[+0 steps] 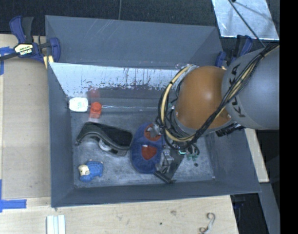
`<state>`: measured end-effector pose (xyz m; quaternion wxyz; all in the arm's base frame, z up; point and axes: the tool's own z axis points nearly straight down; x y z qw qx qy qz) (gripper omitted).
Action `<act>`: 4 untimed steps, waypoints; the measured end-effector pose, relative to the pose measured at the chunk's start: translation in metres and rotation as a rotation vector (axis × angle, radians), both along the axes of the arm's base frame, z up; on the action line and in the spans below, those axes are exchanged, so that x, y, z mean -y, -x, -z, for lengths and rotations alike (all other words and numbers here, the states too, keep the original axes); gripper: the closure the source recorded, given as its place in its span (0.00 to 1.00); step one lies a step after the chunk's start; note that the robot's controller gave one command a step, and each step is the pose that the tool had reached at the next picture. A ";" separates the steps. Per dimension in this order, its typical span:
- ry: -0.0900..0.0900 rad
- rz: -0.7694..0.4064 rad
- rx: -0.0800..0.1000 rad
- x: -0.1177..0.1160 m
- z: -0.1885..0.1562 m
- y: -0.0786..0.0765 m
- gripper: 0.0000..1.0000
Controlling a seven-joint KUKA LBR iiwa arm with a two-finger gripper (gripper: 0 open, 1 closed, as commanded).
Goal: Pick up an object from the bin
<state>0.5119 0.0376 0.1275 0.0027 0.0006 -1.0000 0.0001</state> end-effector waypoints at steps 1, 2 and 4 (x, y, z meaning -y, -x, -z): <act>-0.001 -0.188 0.003 -0.002 0.055 -0.031 0.00; -0.003 -0.186 0.018 -0.003 0.050 -0.035 1.00; 0.003 -1.083 0.017 0.030 -0.181 -0.061 1.00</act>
Offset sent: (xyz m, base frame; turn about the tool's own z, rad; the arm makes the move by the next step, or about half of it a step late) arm 0.0301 0.0023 -0.0575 -0.1889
